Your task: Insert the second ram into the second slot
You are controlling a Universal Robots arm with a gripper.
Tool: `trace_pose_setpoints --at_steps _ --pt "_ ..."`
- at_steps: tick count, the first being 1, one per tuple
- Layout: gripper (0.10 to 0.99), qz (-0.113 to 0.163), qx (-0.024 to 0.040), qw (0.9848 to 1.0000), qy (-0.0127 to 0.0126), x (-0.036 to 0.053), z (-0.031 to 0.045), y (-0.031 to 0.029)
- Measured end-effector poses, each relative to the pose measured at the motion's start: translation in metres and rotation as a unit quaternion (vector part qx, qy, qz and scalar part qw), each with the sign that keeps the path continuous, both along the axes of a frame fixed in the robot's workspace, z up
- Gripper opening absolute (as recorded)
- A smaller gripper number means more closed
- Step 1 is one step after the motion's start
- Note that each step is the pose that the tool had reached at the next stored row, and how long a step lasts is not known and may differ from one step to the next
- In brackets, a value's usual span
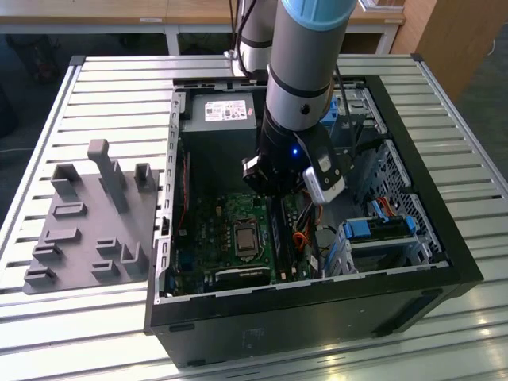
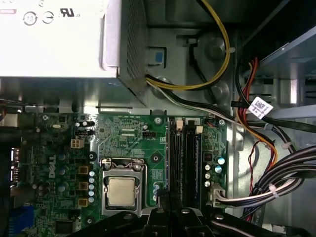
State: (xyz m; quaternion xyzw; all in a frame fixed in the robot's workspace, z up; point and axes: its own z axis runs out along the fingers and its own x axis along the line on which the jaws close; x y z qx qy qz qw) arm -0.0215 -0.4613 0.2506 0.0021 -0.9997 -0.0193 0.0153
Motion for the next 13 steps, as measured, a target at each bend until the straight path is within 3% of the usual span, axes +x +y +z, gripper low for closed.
trace_pose_setpoints --at_steps 13 --pt "0.114 0.000 0.0002 1.0000 0.0010 0.0001 -0.0067 0.0000"
